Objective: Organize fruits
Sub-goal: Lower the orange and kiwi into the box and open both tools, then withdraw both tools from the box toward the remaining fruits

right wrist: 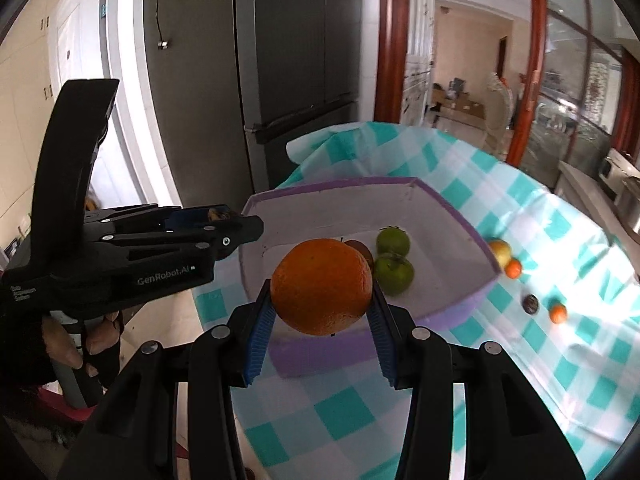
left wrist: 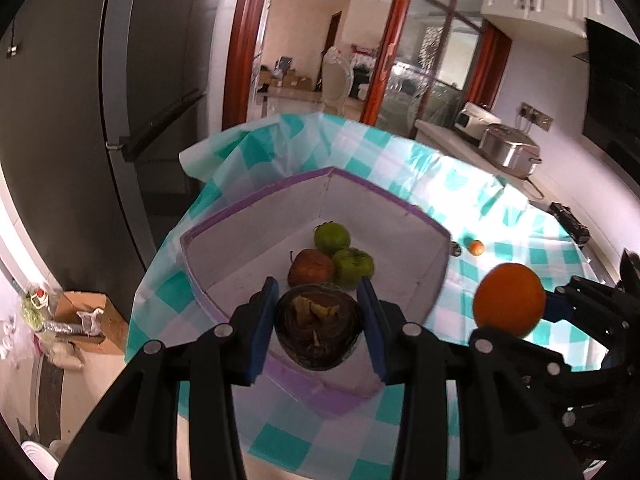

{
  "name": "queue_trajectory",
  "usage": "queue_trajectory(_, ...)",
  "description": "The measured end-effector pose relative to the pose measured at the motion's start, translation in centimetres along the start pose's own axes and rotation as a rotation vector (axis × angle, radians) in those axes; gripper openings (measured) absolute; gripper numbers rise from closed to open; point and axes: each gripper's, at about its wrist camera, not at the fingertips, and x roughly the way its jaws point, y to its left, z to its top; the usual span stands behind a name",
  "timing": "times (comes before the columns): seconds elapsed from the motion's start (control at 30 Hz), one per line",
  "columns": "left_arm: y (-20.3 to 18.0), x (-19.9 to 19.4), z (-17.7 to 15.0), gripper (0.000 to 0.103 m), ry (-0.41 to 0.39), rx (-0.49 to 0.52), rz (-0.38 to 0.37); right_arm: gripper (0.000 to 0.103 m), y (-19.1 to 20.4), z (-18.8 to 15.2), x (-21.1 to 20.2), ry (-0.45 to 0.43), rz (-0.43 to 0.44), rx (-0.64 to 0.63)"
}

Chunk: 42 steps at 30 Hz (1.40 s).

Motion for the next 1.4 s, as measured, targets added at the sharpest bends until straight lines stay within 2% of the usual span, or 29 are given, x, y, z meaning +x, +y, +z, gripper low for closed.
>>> queue_trajectory(0.27,1.2,7.4,2.2,0.041,0.112,-0.055,0.042,0.045,-3.1,2.6,7.6,0.102,0.055,0.004)
queue_trajectory(0.53,1.4,13.6,2.7,0.041,0.215,-0.017,0.09,0.045,-5.1,2.5,12.7,0.182,0.076,-0.026)
queue_trajectory(0.63,2.0,15.5,2.4,0.041,0.259,0.005,0.129,0.045,-5.3,2.3,15.0,0.228,0.076,-0.053)
queue_trajectory(0.77,3.0,18.1,2.3,0.041,0.368,0.009,0.149,0.045,-5.6,1.3,18.6,0.357,0.054,-0.087)
queue_trajectory(0.83,2.6,19.1,2.3,0.041,0.425,0.069,0.184,0.045,-5.4,0.5,20.3,0.444,0.052,-0.114)
queue_trajectory(0.9,2.5,19.6,2.2,0.041,0.456,0.08,0.187,0.044,-4.9,-0.1,21.5,0.509,0.044,-0.148)
queue_trajectory(1.03,3.4,20.5,1.8,0.041,0.529,0.027,0.213,0.045,-4.5,-1.0,22.8,0.585,0.059,-0.148)
queue_trajectory(1.1,3.5,20.5,1.8,0.042,0.537,0.026,0.209,0.045,-4.6,-1.0,23.0,0.596,0.061,-0.128)
queue_trajectory(1.27,3.3,20.3,1.9,0.052,0.521,0.026,0.208,0.048,-5.1,-1.1,23.0,0.605,0.063,-0.072)
queue_trajectory(1.33,3.0,20.0,2.0,0.064,0.505,0.04,0.208,0.058,-5.3,-1.1,22.6,0.597,0.044,-0.057)
queue_trajectory(1.37,2.7,19.7,2.2,0.067,0.49,0.052,0.203,0.061,-5.7,-0.9,22.4,0.586,0.041,-0.049)
queue_trajectory(1.4,2.2,19.5,2.4,0.074,0.473,0.062,0.195,0.061,-6.1,-0.6,22.1,0.571,0.038,-0.042)
